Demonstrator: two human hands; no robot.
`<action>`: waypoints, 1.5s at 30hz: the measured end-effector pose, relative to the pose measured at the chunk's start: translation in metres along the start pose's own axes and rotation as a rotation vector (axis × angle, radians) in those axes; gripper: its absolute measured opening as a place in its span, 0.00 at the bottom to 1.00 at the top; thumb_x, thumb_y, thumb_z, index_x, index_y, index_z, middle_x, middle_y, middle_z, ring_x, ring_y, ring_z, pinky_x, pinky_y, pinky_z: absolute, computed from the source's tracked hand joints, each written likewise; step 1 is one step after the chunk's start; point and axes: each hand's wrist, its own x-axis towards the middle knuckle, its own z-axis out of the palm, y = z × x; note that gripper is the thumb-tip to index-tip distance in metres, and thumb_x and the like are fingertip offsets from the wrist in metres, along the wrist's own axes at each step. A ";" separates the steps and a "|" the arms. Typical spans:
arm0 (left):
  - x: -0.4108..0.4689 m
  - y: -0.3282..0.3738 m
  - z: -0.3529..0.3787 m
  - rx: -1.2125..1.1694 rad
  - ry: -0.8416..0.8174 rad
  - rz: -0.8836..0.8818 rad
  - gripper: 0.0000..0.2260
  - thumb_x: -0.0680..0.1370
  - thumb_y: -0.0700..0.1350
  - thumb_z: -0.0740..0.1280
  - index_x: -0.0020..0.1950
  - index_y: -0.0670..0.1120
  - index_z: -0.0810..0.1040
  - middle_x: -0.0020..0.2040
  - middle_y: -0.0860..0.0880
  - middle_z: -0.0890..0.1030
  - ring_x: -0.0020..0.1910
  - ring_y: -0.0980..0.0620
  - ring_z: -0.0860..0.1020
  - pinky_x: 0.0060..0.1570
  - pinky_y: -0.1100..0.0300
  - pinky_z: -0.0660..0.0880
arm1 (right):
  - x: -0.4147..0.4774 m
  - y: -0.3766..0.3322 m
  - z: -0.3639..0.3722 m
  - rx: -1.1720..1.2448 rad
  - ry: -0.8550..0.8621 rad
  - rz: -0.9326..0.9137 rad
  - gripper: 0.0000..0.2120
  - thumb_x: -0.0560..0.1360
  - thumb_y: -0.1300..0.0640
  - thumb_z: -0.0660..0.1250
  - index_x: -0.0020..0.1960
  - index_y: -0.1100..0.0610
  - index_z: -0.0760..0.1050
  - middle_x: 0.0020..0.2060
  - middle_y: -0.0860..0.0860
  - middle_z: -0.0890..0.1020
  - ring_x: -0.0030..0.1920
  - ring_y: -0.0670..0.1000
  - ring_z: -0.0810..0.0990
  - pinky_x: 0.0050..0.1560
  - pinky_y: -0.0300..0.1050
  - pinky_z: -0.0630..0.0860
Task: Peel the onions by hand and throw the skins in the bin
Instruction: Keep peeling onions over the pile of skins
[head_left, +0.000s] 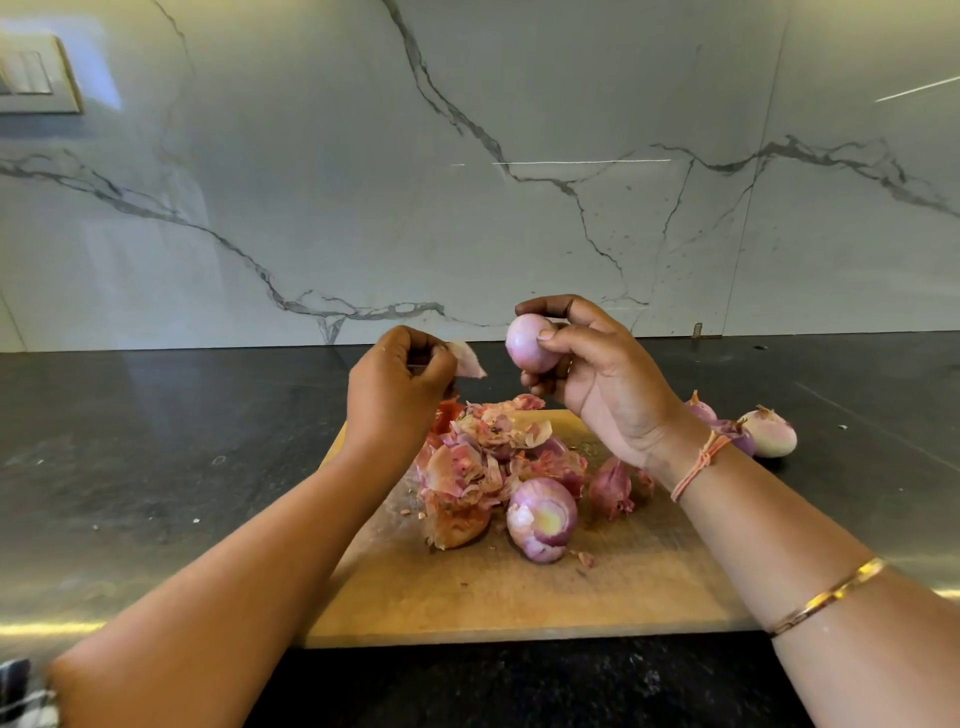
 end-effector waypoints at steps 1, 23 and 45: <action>-0.001 0.000 0.001 0.031 -0.011 0.017 0.06 0.77 0.43 0.66 0.41 0.50 0.76 0.37 0.53 0.81 0.37 0.51 0.82 0.42 0.51 0.81 | 0.000 0.000 0.001 0.027 0.002 0.012 0.10 0.69 0.60 0.63 0.50 0.56 0.75 0.40 0.56 0.79 0.32 0.51 0.78 0.34 0.41 0.74; -0.005 0.002 -0.002 0.156 -0.262 0.784 0.11 0.75 0.52 0.65 0.55 0.52 0.69 0.48 0.53 0.71 0.44 0.59 0.73 0.44 0.69 0.73 | -0.005 0.003 0.007 -0.022 -0.063 0.241 0.23 0.79 0.44 0.57 0.36 0.55 0.81 0.28 0.53 0.71 0.28 0.49 0.62 0.23 0.36 0.56; -0.004 0.000 0.000 0.329 -0.289 0.540 0.10 0.76 0.42 0.69 0.57 0.47 0.78 0.51 0.56 0.71 0.44 0.58 0.76 0.44 0.68 0.76 | 0.000 -0.003 -0.002 0.210 -0.062 0.218 0.17 0.76 0.63 0.53 0.58 0.58 0.78 0.51 0.60 0.78 0.38 0.50 0.76 0.33 0.39 0.75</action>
